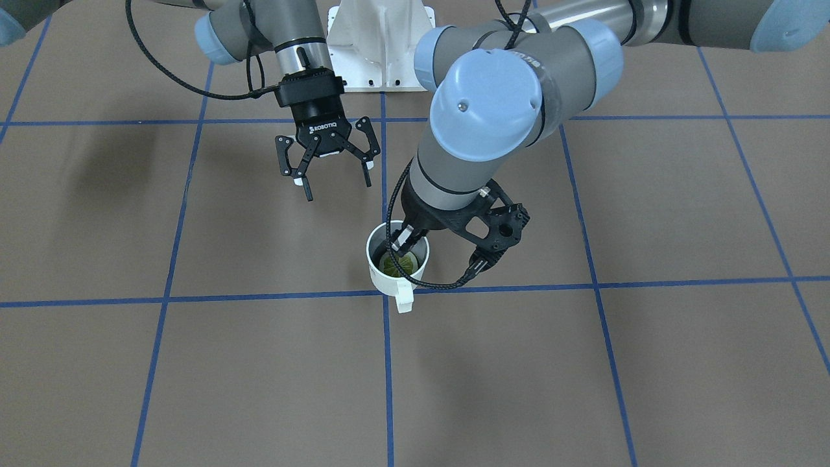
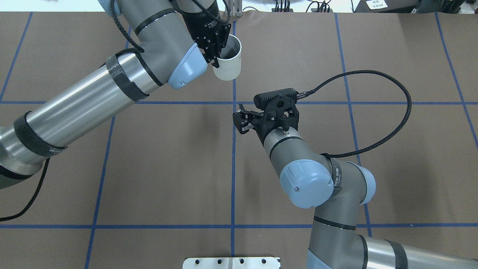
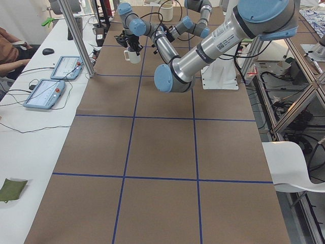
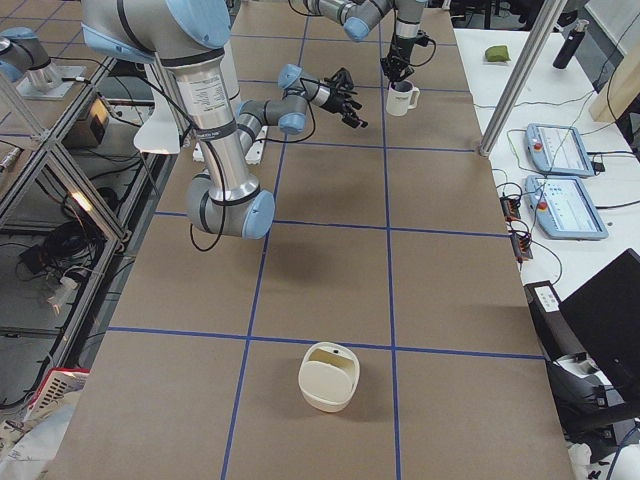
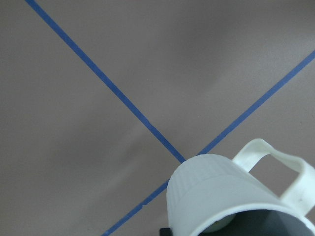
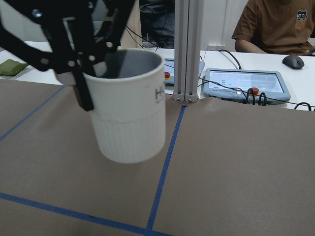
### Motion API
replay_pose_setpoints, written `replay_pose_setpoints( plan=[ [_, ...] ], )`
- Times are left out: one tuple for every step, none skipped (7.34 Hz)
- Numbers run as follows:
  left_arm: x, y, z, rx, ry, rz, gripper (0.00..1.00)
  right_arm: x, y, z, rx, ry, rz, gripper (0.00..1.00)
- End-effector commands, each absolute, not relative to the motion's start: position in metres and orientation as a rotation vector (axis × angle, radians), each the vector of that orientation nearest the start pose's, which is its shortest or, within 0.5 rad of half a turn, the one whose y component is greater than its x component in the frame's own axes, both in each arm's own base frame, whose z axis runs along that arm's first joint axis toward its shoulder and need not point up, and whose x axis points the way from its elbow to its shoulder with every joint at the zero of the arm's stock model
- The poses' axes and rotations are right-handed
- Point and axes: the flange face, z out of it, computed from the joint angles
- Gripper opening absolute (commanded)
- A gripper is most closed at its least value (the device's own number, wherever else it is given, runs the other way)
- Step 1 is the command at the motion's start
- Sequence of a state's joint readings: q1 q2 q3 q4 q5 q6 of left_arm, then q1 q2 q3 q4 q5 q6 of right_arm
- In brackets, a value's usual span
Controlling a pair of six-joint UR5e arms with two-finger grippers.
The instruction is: Left arm hands cup to right arm to dump lemon
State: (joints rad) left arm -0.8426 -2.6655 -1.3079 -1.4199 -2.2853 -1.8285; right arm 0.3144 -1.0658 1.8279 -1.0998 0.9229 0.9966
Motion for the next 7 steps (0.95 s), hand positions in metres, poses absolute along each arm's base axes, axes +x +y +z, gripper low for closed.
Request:
replay_pose_setpoints(
  plan=[
    [0.478, -0.608, 0.043, -0.513, 0.799, -0.787, 0.00, -0.514, -0.357, 0.181, 1.082, -0.796, 0.177, 0.98],
    [0.478, -0.604, 0.030, -0.516, 0.797, -0.784, 0.00, -0.522, -0.351, 0.189, 1.105, -0.759, 0.185, 0.98],
    [0.481, -0.598, 0.029, -0.530, 0.783, -0.784, 0.00, -0.526, -0.351, 0.189, 1.124, -0.739, 0.200, 0.98],
    [0.478, -0.595, 0.024, -0.535, 0.787, -0.781, 0.00, -0.523, -0.351, 0.188, 1.143, -0.751, 0.227, 0.98],
    [0.477, -0.592, 0.024, -0.547, 0.779, -0.782, 0.00, -0.525, -0.351, 0.191, 1.158, -0.776, 0.250, 0.98],
    [0.478, -0.590, 0.022, -0.560, 0.783, -0.773, 0.00, -0.527, -0.352, 0.193, 1.161, -0.791, 0.258, 0.98],
    [0.481, -0.578, 0.016, -0.564, 0.797, -0.749, 0.00, -0.526, -0.353, 0.193, 1.162, -0.792, 0.262, 0.98]
  ],
)
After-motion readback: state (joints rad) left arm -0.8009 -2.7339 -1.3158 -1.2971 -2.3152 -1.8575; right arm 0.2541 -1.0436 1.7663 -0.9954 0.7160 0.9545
